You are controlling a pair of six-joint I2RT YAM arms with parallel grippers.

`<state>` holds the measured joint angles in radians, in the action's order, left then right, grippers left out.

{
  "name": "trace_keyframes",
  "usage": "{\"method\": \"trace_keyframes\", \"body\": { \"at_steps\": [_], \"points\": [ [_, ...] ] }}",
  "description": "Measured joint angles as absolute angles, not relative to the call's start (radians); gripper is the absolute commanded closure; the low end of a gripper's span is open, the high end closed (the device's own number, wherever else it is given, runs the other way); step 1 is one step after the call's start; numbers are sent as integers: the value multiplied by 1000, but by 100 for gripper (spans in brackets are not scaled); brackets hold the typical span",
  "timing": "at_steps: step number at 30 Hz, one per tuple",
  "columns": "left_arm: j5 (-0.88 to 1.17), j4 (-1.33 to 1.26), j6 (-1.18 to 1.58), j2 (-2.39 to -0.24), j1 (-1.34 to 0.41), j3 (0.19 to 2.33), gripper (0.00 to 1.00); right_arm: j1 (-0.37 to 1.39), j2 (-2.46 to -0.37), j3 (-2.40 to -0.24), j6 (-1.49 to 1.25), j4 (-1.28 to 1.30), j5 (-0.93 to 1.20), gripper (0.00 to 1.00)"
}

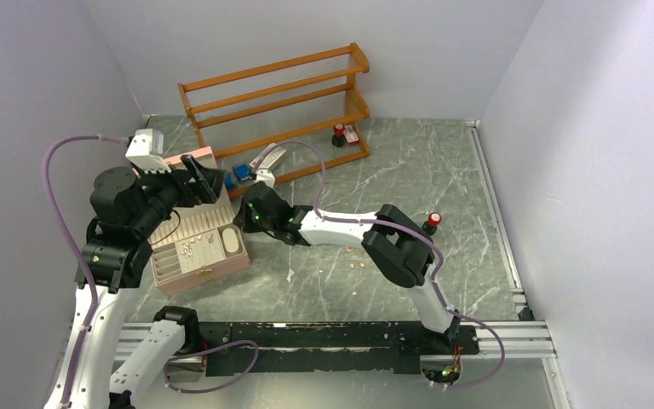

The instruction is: Organize the mixed jewelry

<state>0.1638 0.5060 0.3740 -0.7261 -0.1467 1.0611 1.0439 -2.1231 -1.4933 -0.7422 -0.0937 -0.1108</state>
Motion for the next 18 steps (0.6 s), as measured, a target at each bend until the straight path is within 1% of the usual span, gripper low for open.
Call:
{"method": "trace_keyframes", "body": {
  "at_steps": [6, 11, 18],
  "points": [
    [254, 479, 374, -727, -147, 1052, 2, 1054, -2088, -1439, -743, -112, -173, 100],
    [293, 467, 374, -728, -147, 1048, 2, 1042, -2020, -1357, -732, -102, -191, 100],
    [299, 456, 384, -726, -147, 1032, 2, 975, -1861, -1169, -705, -86, -179, 99]
  ]
}}
